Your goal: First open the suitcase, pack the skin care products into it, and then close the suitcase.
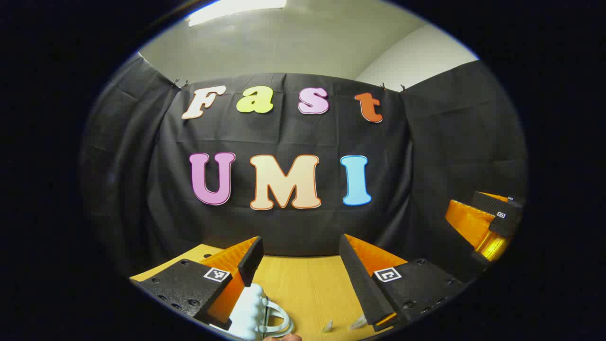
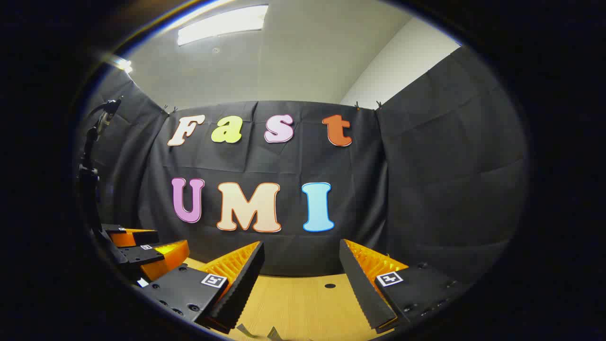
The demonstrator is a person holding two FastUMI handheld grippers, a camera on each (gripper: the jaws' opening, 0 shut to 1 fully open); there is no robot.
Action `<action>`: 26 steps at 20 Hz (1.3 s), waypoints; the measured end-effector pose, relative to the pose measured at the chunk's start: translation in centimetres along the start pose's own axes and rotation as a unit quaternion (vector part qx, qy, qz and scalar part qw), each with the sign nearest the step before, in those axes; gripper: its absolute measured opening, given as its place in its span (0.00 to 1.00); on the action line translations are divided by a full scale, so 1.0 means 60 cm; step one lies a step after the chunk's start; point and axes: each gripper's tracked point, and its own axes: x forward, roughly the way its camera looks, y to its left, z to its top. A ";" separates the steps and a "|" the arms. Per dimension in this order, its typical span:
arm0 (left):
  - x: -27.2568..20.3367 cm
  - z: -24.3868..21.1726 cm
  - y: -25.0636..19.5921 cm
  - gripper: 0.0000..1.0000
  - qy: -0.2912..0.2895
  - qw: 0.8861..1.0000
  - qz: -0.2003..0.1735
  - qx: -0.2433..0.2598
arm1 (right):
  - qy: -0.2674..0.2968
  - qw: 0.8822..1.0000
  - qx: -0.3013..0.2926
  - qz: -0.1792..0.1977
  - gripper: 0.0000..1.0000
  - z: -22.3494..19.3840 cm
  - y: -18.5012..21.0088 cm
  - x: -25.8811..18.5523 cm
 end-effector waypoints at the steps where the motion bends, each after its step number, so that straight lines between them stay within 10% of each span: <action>1: -0.002 -0.006 -0.003 0.93 0.005 1.000 0.001 0.002 | 0.004 1.000 0.001 0.005 0.98 -0.009 0.000 0.002; 11: -0.018 -0.151 0.041 0.95 0.121 0.990 0.073 0.027 | 0.053 0.994 0.022 0.097 1.00 -0.108 0.015 0.036; 26: 0.017 -0.436 0.040 0.96 0.369 0.929 -0.005 -0.019 | 0.121 0.993 -0.010 -0.010 0.99 -0.169 -0.024 0.048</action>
